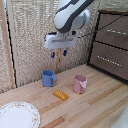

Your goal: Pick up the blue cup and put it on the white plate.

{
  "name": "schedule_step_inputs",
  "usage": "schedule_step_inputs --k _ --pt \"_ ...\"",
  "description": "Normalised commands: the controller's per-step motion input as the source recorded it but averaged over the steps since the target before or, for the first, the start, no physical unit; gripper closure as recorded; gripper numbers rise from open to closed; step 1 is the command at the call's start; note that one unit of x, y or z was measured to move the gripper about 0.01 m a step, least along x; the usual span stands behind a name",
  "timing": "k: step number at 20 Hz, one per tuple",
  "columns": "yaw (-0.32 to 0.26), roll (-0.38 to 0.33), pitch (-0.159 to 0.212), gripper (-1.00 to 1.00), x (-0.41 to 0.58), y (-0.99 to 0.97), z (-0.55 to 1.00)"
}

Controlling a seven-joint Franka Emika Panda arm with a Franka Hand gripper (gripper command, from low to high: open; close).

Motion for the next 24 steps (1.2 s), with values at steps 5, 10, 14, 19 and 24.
schedule_step_inputs --k 5,10,14,19,24 --pt "0.077 -0.003 0.123 -1.0 0.454 -0.01 -0.13" --pt "0.096 -0.03 0.199 -1.0 0.277 0.0 -0.2" --pt "0.117 -0.012 0.073 -1.0 0.309 -0.07 -0.23" --pt "0.125 0.0 0.002 -1.0 0.421 -0.13 -0.19" --pt "0.119 0.0 0.025 -1.0 0.313 -0.15 -0.21"
